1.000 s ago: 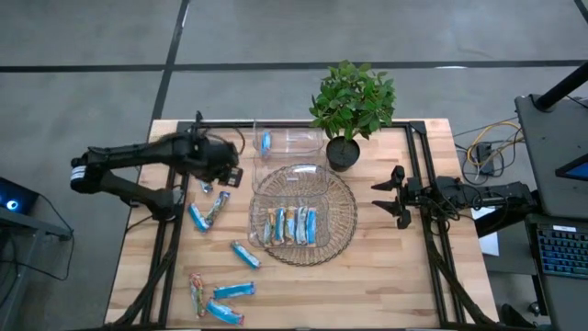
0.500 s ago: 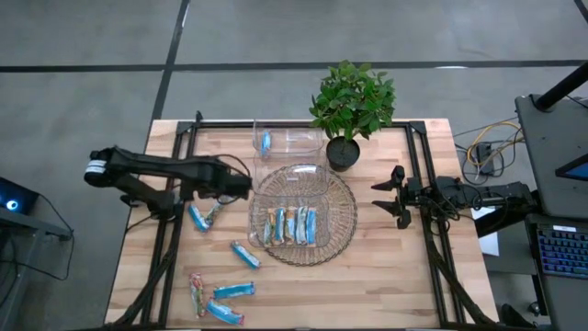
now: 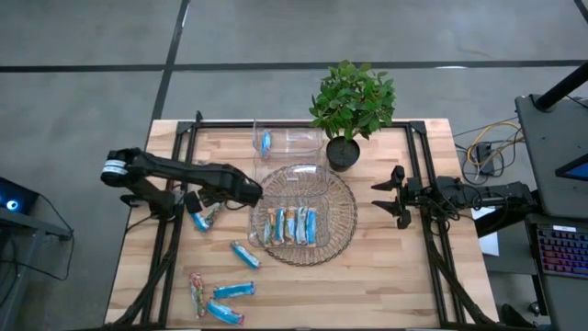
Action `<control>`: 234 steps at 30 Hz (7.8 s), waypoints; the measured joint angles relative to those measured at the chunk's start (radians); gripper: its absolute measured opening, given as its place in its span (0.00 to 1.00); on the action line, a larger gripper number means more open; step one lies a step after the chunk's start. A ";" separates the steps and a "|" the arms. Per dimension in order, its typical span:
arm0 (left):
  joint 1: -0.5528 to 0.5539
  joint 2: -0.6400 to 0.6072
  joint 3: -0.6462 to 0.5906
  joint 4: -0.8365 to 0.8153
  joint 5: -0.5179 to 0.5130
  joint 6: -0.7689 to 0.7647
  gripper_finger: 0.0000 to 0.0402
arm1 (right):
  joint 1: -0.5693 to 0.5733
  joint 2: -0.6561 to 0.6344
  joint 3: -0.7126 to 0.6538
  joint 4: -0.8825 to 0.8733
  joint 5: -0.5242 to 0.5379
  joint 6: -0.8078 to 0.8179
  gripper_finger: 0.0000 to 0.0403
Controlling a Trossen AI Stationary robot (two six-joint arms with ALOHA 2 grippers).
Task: Pick and place Granola Bars by type
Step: Put the red granola bar into the top transparent bin
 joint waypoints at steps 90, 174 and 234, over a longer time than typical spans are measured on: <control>-0.145 -0.107 -0.379 0.286 0.116 -0.149 0.01 | 0.000 0.000 0.000 0.000 0.000 0.000 0.56; 0.636 0.553 0.491 0.692 0.124 1.226 0.03 | 0.000 0.000 0.000 0.000 0.000 0.000 0.56; 0.547 0.420 1.045 0.206 0.087 1.668 0.35 | 0.000 -0.001 0.000 0.000 0.000 0.000 0.56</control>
